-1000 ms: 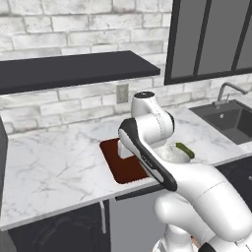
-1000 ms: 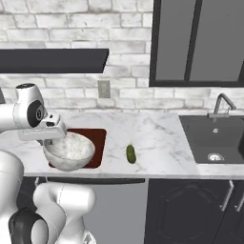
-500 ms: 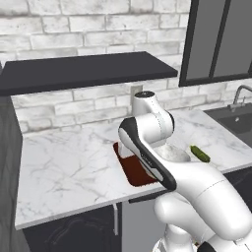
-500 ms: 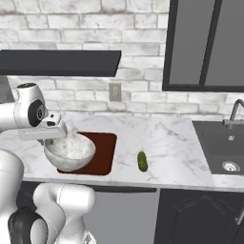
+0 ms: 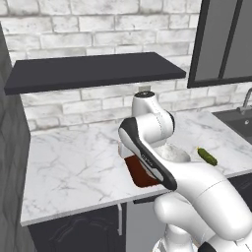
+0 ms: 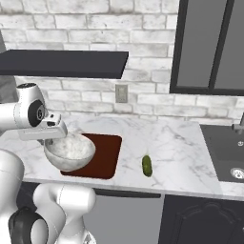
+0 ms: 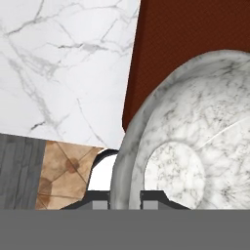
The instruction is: Place the two vegetables and bowl onto the tray for setting up a vegetable dip station.
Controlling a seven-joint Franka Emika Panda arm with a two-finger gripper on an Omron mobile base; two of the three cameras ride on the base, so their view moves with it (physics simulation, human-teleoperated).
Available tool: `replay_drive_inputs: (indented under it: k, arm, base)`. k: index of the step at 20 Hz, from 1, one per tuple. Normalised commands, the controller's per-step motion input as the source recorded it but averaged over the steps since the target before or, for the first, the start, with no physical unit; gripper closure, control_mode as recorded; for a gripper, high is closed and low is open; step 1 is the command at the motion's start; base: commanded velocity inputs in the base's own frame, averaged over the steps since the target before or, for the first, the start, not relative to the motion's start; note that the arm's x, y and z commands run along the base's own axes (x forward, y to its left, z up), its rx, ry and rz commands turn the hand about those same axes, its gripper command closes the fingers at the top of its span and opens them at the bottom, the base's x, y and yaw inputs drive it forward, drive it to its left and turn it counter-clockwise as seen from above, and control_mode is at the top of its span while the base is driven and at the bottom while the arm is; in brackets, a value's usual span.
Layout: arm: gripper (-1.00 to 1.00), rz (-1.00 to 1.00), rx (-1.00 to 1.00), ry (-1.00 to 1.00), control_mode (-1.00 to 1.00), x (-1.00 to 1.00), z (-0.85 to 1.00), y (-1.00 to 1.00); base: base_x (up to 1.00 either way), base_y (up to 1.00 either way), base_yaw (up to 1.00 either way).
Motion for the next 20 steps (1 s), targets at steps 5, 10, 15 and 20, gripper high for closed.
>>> replay_drive_inputs:
  k: [5,10,15,20]
  arm:
    - [1.0,0.0,0.0,0.0,1.0,0.0,0.0,0.0]
    - [1.0,0.0,0.0,0.0,1.0,0.0,0.0,0.0]
    - [1.0,0.0,0.0,0.0,1.0,0.0,0.0,0.0]
    - [1.0,0.0,0.0,0.0,1.0,0.0,0.0,0.0]
  base:
    - [0.0,0.02,0.0]
    - [0.0,0.0,0.0]
    - [0.0,0.0,0.0]
    - [0.0,0.0,0.0]
